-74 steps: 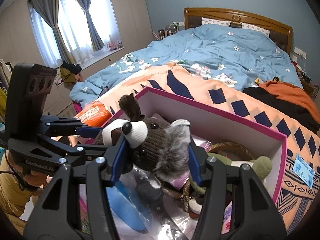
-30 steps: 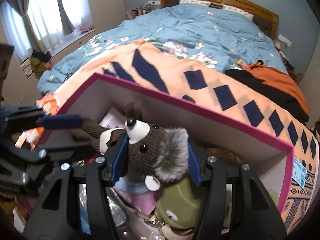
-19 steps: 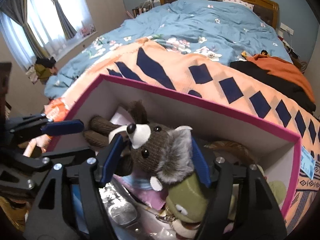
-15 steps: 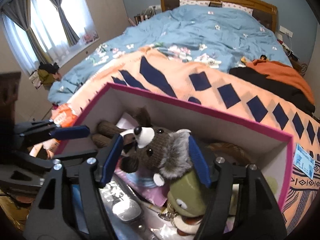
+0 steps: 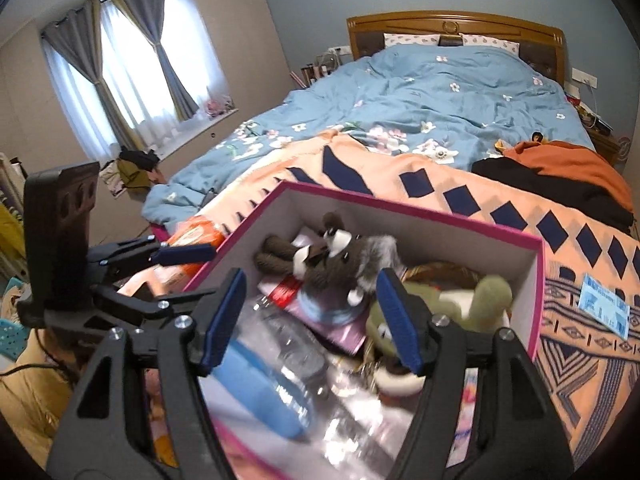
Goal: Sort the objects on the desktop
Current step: 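Withdraw both open grippers from the box toward the remaining items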
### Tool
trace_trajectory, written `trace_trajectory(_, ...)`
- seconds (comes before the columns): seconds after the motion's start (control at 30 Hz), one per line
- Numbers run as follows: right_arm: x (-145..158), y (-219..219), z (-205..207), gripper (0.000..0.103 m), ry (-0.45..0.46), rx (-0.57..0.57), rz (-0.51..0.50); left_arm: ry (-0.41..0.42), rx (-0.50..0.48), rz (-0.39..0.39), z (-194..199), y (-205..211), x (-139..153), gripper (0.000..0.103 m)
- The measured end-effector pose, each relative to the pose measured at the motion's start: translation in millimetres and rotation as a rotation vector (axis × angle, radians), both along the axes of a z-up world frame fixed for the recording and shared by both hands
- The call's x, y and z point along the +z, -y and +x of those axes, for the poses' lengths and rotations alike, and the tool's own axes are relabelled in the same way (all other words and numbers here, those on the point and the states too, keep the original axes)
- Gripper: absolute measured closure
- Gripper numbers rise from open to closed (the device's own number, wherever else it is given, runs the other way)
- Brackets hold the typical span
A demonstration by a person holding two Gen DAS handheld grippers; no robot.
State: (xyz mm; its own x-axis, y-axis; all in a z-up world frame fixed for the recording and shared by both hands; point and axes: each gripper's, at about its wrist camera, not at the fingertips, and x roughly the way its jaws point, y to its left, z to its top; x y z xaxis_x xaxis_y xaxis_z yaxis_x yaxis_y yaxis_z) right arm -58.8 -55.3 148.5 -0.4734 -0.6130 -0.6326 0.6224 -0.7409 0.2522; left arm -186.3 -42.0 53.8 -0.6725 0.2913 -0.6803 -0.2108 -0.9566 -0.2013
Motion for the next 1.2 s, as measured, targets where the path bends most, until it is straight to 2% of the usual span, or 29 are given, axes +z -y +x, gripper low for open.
trace_trajectory(0.23,-8,-24,43,0.034,-0.002,0.010,-0.050,-0.078,-0.045,-0.039,43,-25,10,0.028)
trace_trajectory(0.5,-23,-30,92,0.034,-0.054,0.030,-0.026,-0.145,-0.070,-0.105,85,-53,10,0.027)
trace_trajectory(0.67,-34,-37,118,0.034,-0.087,0.007,-0.029,-0.130,-0.058,-0.086,102,-59,2,0.027)
trace_trajectory(0.77,-40,-43,126,0.034,-0.083,-0.003,-0.039,-0.131,-0.032,-0.102,111,-63,-3,0.019)
trace_trajectory(1.2,-58,-59,153,0.034,-0.036,-0.024,-0.080,-0.115,-0.007,-0.129,142,-79,-20,0.019)
